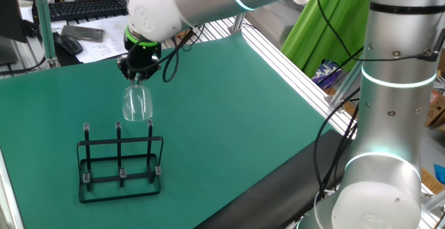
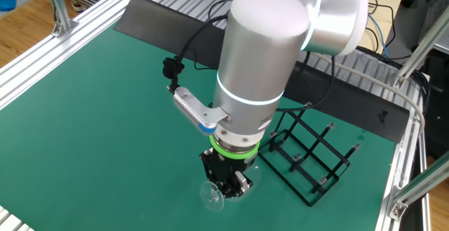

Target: Take the cup off the cup rack

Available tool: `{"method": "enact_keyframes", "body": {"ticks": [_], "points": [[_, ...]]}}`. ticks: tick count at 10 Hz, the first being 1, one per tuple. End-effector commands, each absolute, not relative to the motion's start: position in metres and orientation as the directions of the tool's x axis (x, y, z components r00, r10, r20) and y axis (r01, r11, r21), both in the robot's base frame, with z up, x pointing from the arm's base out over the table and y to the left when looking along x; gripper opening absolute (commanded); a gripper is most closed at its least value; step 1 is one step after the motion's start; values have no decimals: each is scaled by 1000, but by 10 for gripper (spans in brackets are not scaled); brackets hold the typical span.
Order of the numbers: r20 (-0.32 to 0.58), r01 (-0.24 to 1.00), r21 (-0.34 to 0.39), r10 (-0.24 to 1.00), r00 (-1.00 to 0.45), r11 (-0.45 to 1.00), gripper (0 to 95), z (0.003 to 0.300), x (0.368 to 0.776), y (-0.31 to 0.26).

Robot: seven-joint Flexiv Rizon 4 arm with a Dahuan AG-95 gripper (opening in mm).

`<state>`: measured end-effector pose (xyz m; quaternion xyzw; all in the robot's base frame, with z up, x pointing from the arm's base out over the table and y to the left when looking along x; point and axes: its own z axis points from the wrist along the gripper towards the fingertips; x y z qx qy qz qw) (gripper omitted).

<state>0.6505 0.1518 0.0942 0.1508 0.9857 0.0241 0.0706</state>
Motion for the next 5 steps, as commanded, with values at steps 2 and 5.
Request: {"method": "enact_keyframes", "body": {"ticks": [2,5], "points": [[-130,291,73,299,-946,954,0,86,650,153],[-132,306,75,314,-940,949,380,77,651,154]]}}
